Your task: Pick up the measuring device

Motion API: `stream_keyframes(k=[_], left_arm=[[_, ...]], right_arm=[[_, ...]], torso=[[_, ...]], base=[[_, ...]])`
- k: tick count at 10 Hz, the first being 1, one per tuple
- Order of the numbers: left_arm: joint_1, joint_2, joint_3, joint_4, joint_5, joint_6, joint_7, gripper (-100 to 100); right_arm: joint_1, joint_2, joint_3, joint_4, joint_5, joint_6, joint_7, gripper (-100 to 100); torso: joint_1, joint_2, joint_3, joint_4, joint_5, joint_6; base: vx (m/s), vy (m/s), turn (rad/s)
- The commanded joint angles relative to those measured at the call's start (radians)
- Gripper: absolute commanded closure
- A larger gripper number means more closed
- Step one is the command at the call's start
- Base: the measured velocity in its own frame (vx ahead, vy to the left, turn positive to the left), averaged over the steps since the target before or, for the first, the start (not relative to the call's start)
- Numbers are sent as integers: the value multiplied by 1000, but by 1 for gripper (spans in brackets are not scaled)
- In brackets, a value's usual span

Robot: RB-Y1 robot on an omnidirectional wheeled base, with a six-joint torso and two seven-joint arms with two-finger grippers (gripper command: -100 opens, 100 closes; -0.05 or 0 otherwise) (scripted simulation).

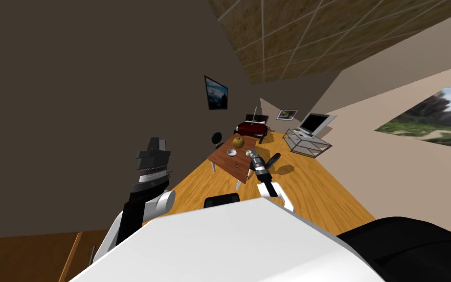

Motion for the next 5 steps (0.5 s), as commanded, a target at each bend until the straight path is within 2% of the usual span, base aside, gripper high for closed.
stream_keyframes(k=[1,2,3,4,5], left_arm=[[0,0,0,0,0,0,0,0],[0,0,0,0,0,0,0,0],[0,0,0,0,0,0,0,0],[0,0,0,0,0,0,0,0],[0,0,0,0,0,0,0,0]], right_arm=[[-4,-11,-20,50,50,40,-23,-100],[-4,-11,-20,62,61,40,-23,-100],[-8,-18,-34,107,98,67,-38,-100],[-8,-18,-34,107,104,67,-38,-100],[-13,-23,-48,154,145,95,-53,-100]], torso=[[0,0,0,0,0,0],[0,-1,-1,0,0,0],[0,-1,0,0,0,0],[1,-1,-1,0,0,0],[0,-1,0,0,0,0]], base=[[44,37,283],[38,27,116],[46,37,166],[41,24,95],[43,23,194]])
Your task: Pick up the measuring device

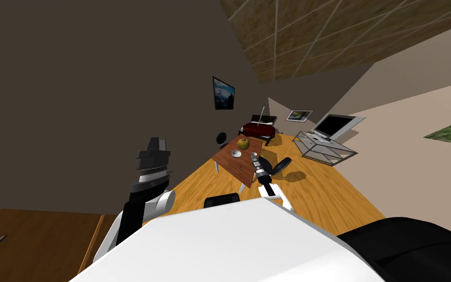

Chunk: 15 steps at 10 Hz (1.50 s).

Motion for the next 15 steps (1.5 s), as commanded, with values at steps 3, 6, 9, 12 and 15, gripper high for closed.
stream_keyframes(k=[3,6,9,12,15], left_arm=[[0,0,0,0,0,0,0,0],[0,0,0,0,0,0,0,0],[0,0,0,0,0,0,0,0],[0,0,0,0,0,0,0,0],[0,0,0,0,0,0,0,0]], right_arm=[[-6,-21,-38,95,105,83,-48,-100],[-12,-22,-54,151,159,113,-65,-100],[-24,-20,-86,248,241,173,-98,-100],[-30,-18,-102,326,301,204,-115,-100],[-42,-11,-135,430,384,264,-148,-100]], torso=[[0,0,0,0,0,1],[-1,2,1,0,0,1],[-1,0,0,0,0,1],[0,-1,0,0,0,0],[0,0,0,0,0,1]], base=[[58,28,200],[29,16,82],[67,16,216],[53,16,137],[54,12,177]])
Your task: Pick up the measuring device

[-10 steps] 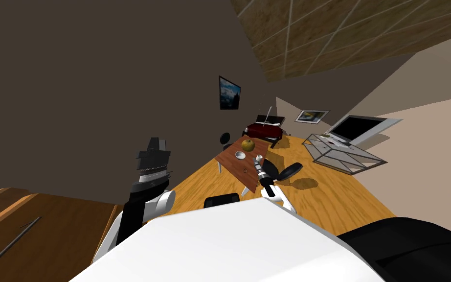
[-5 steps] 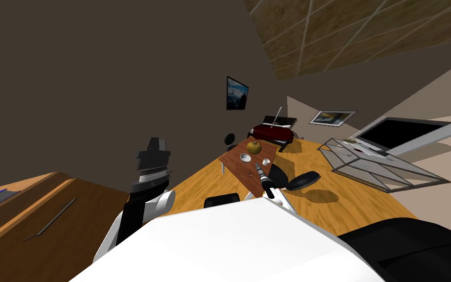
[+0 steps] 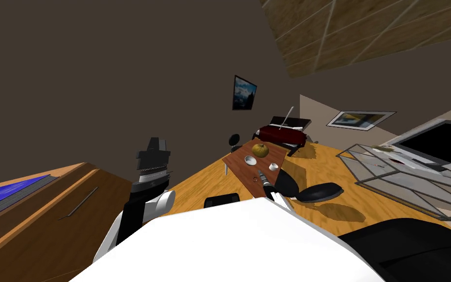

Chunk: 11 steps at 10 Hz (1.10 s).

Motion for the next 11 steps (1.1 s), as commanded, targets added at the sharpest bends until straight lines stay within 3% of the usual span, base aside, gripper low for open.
stream_keyframes(k=[1,2,5,6,7,8,9,10,11], left_arm=[[0,0,0,0,0,0,0,0],[0,0,0,0,0,0,0,0],[0,0,0,0,0,0,0,0],[0,0,0,0,0,0,0,0],[0,0,0,0,0,0,0,0],[0,0,0,0,0,0,0,0],[0,0,0,0,0,0,0,0],[0,0,0,0,0,0,0,0],[0,0,0,0,0,0,0,0]], right_arm=[[-2,0,3,22,30,28,-9,-100],[-8,4,-14,66,70,58,-26,-100],[-15,8,-30,132,123,88,-42,-100],[-21,12,-46,179,167,117,-58,-100],[-21,12,-46,186,168,117,-58,-100],[-28,16,-62,236,213,145,-74,-100],[-28,16,-62,240,213,145,-74,-100],[-35,21,-77,294,256,173,-89,-100],[-35,21,-77,294,256,173,-89,-100]], torso=[[0,0,0,0,0,0],[0,1,0,0,0,0],[0,0,0,0,0,0],[0,0,0,0,0,0],[0,0,0,0,0,0],[0,1,0,0,0,1],[0,0,0,0,0,0],[0,1,0,0,0,1],[0,0,0,0,0,0]], base=[[49,5,85],[54,10,207],[54,4,132],[62,2,244],[51,-5,83],[53,4,194],[47,-7,89],[54,-2,188],[52,-6,77]])
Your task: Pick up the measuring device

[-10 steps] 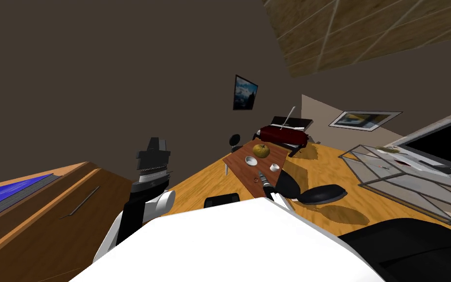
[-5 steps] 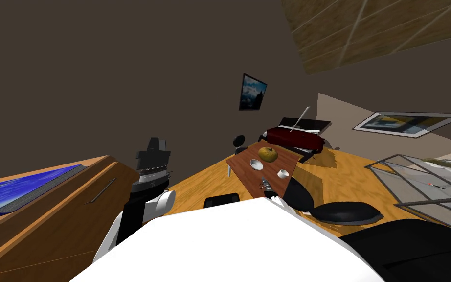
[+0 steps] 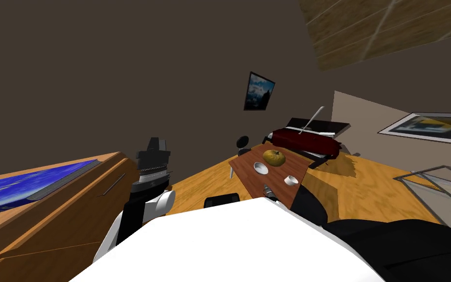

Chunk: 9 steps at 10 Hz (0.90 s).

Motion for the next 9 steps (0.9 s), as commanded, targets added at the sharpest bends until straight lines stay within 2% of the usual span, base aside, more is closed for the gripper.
stream_keyframes(k=[1,2,4,6,7,8,9], left_arm=[[0,0,0,0,0,0,0,0],[0,0,0,0,0,0,0,0],[0,0,0,0,0,0,0,0],[0,0,0,0,0,0,0,0],[0,0,0,0,0,0,0,0],[0,0,0,0,0,0,0,0],[0,0,0,0,0,0,0,0]], right_arm=[[1,1,-4,49,36,43,-16,-100],[1,1,-4,49,36,43,-16,-100],[-13,11,-33,143,113,93,-43,-100],[-13,11,-33,149,110,93,-43,-100],[-19,16,-46,192,140,116,-55,-100],[-19,16,-46,196,148,116,-55,-100],[-25,20,-59,227,178,138,-67,-100]], torso=[[0,0,0,0,0,0],[0,-1,0,0,0,-1],[1,0,0,0,0,0],[-1,-1,-1,0,0,0],[0,1,0,0,0,0],[1,1,1,0,0,0],[0,2,1,0,0,0]], base=[[62,-1,199],[45,-4,90],[62,-7,200],[47,-14,46],[31,-5,153],[29,-9,91],[43,-15,137]])
